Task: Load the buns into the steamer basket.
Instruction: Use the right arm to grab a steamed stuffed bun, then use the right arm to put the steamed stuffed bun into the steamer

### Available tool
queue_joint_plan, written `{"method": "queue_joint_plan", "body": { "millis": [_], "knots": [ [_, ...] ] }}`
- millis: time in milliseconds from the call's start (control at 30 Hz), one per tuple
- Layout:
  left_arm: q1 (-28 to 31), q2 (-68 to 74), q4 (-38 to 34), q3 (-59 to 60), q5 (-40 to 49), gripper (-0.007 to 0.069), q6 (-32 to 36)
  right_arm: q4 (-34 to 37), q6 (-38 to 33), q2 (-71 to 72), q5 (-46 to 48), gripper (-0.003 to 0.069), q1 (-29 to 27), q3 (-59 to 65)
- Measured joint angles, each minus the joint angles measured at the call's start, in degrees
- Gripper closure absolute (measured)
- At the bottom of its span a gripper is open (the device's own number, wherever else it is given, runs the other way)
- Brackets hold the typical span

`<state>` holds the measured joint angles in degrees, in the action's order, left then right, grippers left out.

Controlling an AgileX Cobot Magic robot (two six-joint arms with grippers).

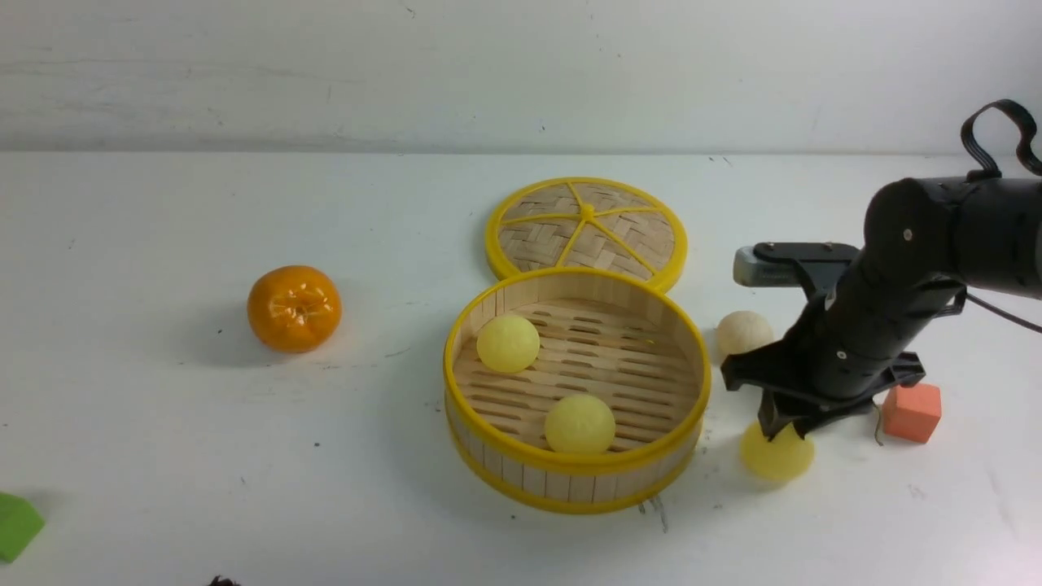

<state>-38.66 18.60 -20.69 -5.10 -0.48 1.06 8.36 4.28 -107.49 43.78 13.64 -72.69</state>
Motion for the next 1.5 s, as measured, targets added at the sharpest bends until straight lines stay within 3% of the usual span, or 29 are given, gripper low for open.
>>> {"method": "queue_joint_plan", "body": {
  "millis": [133,367,533,733,1000,1233,1300,1333,1500],
  "knots": [
    [0.0,0.0,0.0,0.0,0.0,0.0617,0.0,-0.18,0.0,-0.63,-0.29,0.0475,0.0,-0.05],
    [0.0,0.0,0.0,0.0,0.0,0.0607,0.0,-0.13,-1.33,-0.36,1.08,0.066,0.0,-0.28],
    [0.0,0.0,0.0,0.0,0.0,0.0603,0.0,2.2,-2.09,3.36,3.57,0.0662,0.37,-0.71],
    [0.0,0.0,0.0,0.0,0.0,0.0603,0.0,6.95,-3.45,9.7,4.41,0.0655,5.81,-6.63],
    [0.0,0.0,0.0,0.0,0.0,0.0596,-0.01,8.06,-3.88,2.82,0.71,0.0644,9.74,-11.03],
    [0.0,0.0,0.0,0.0,0.0,0.0596,-0.01,7.54,-3.88,-4.7,-6.87,0.055,9.74,-11.15],
    [0.0,0.0,0.0,0.0,0.0,0.0596,-0.01,7.16,-3.88,-5.11,-7.46,0.0454,9.74,-11.22],
    [0.0,0.0,0.0,0.0,0.0,0.0596,-0.01,7.16,-3.88,-5.11,-7.46,0.0447,9.74,-11.22],
    [0.0,0.0,0.0,0.0,0.0,0.0594,-0.01,6.22,-3.88,-1.67,-5.5,0.0254,9.74,-11.33]
  ]
}}
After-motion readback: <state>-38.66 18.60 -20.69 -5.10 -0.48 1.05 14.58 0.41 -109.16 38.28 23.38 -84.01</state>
